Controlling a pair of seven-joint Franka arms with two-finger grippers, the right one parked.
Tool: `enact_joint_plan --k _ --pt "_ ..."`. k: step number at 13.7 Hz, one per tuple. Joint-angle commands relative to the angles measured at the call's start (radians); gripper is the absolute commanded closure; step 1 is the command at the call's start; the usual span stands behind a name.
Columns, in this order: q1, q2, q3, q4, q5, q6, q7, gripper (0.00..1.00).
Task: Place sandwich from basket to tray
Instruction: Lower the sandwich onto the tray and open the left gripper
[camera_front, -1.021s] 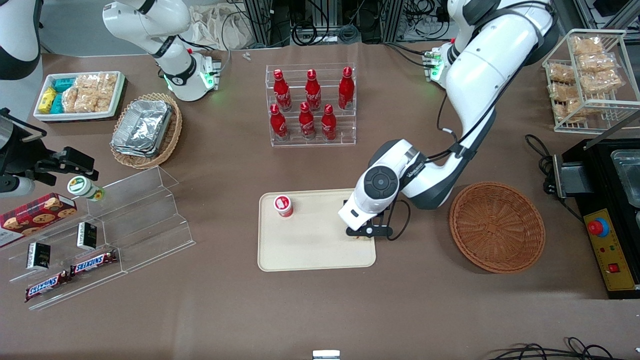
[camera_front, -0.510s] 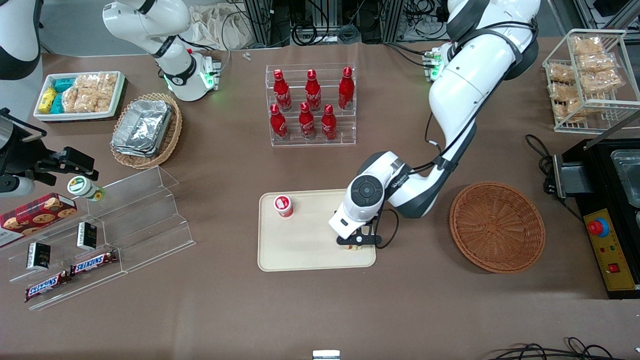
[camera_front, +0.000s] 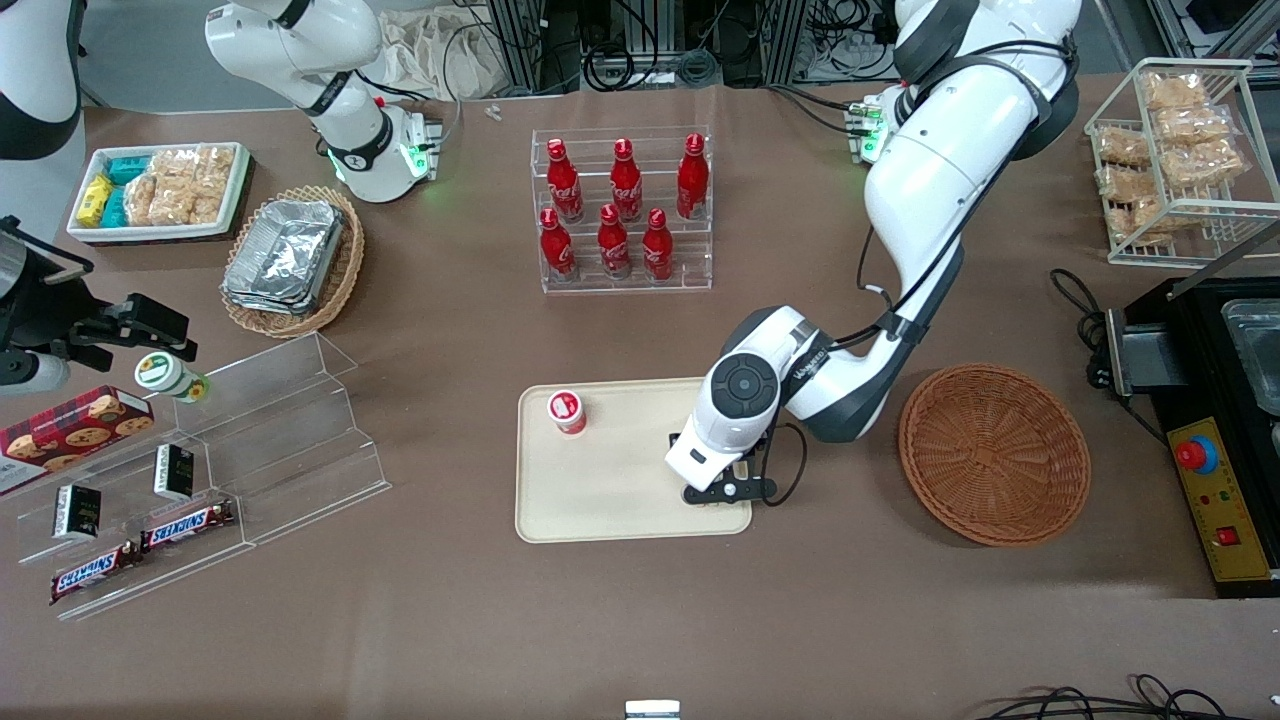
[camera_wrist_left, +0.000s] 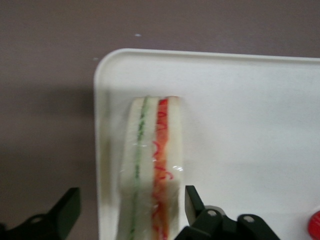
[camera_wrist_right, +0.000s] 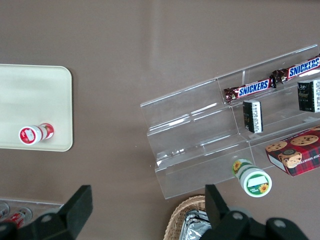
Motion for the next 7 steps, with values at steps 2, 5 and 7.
enact_joint_plan --k 2,5,7 --pt "0.037 -0.106 0.024 0.024 0.008 -0.177 -0.002 0.01" --pt "0.117 -0.224 0.023 -0.025 0.004 -0.259 0.031 0.01" --pt "0.164 -0.305 0.027 -0.071 -0.025 -0.310 0.149 0.01"
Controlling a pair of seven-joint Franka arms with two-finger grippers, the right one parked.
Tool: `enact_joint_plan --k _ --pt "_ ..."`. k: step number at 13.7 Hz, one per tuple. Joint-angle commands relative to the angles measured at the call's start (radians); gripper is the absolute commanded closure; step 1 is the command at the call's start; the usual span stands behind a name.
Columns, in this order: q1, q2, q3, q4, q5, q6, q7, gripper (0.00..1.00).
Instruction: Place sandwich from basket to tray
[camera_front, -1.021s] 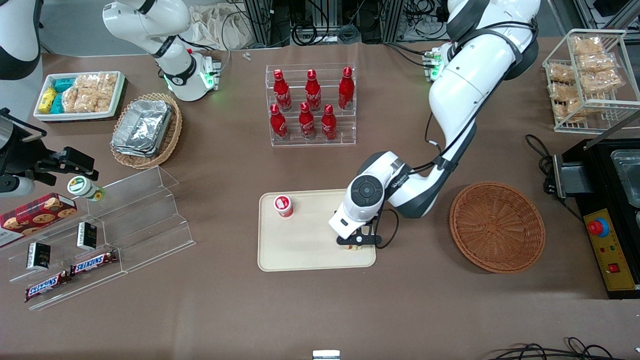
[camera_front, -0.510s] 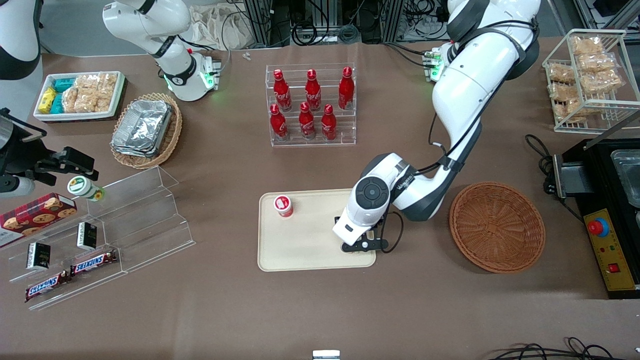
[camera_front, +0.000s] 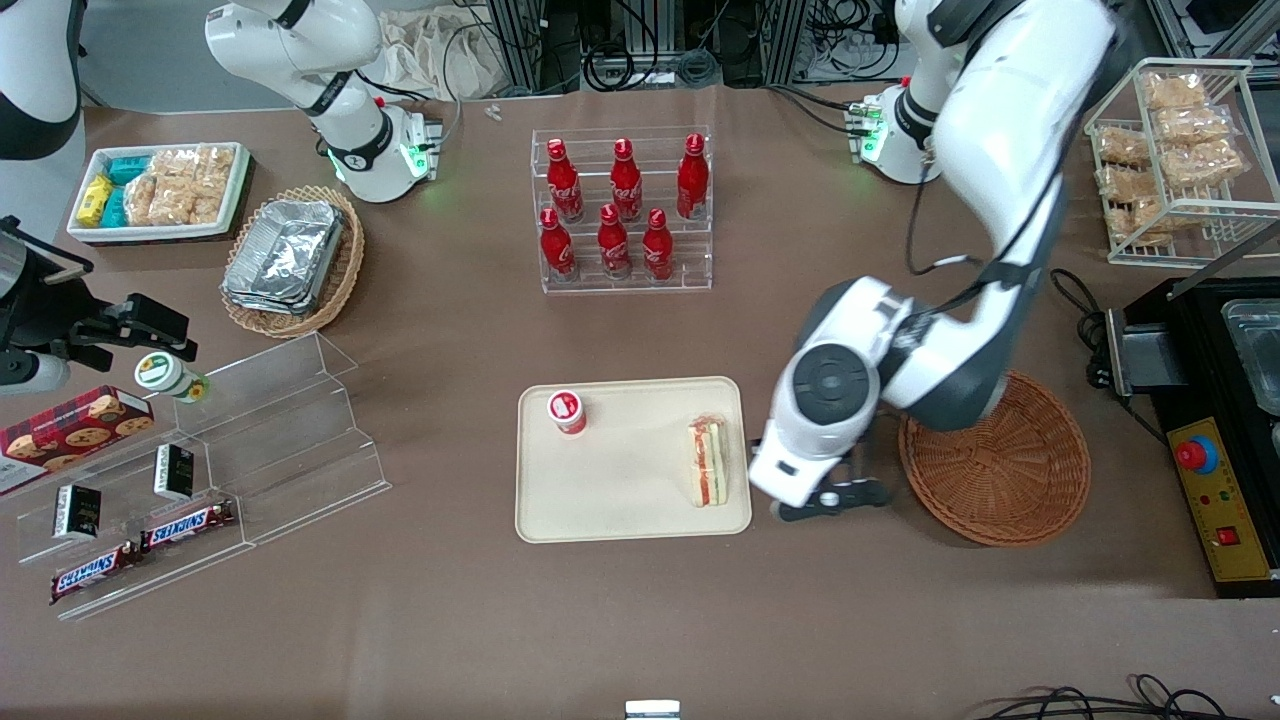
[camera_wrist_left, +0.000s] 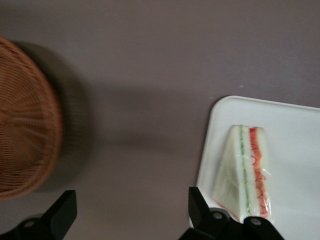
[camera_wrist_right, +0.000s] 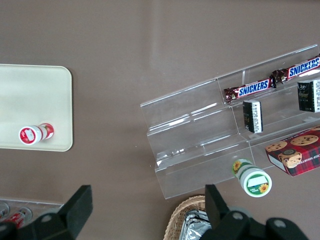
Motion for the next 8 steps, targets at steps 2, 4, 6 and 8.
enact_joint_plan --k 2,4,6,8 --pt "0.133 -0.190 0.005 -0.139 -0.101 -0.059 0.202 0.01" --pt "0.152 -0.294 0.109 -0.216 -0.186 -0.063 0.332 0.01" --pt "0.146 -0.397 0.241 -0.306 -0.272 -0.054 0.490 0.01" --pt "0.154 -0.520 0.331 -0.456 -0.325 0.023 0.615 0.01"
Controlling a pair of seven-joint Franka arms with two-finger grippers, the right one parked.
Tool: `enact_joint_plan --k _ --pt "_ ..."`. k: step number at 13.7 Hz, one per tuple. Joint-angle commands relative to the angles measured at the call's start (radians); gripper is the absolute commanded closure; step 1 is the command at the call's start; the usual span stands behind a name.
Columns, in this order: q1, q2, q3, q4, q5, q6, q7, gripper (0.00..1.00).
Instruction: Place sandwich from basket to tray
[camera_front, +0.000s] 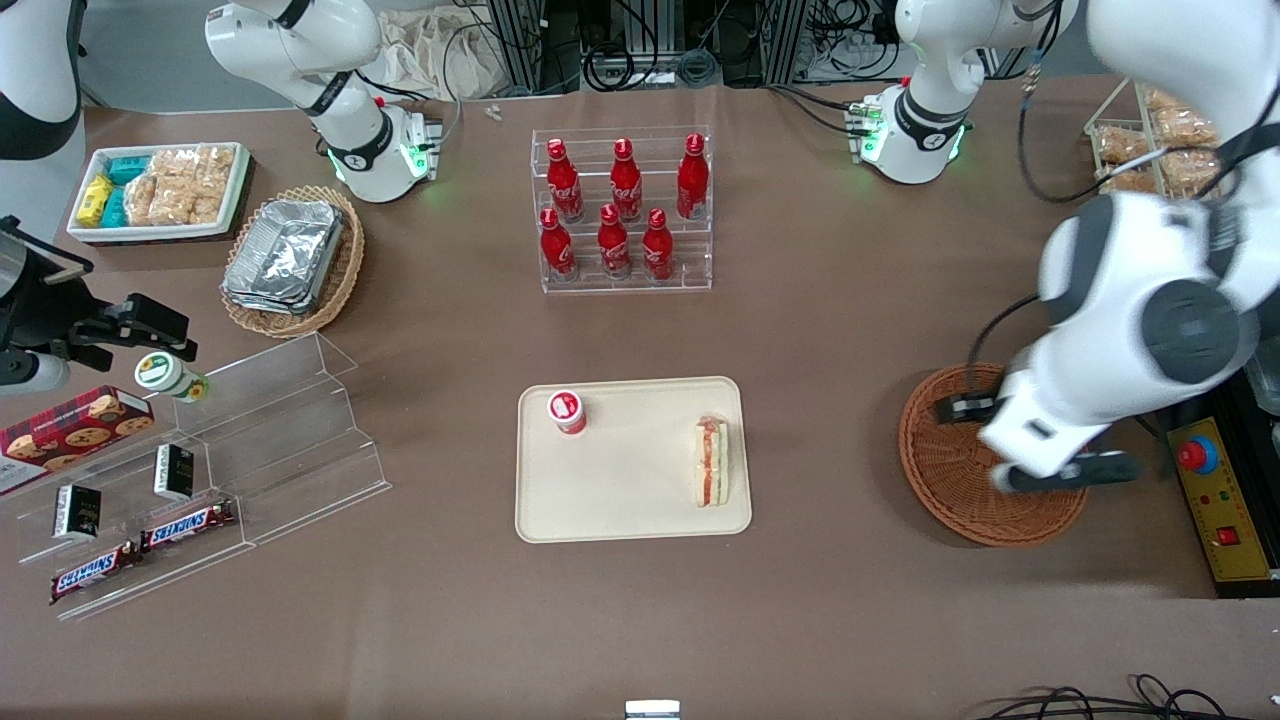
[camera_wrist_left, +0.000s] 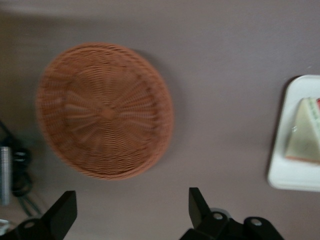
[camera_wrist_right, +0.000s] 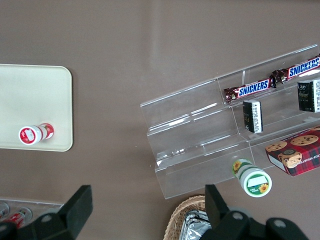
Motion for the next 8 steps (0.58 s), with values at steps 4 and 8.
enact_joint_plan --k 4,8 --pt "0.005 -0.295 0.165 -0.398 -0.096 0.204 0.221 0.00" --pt "0.003 -0.160 0.162 -0.168 -0.054 0.008 0.243 0.00"
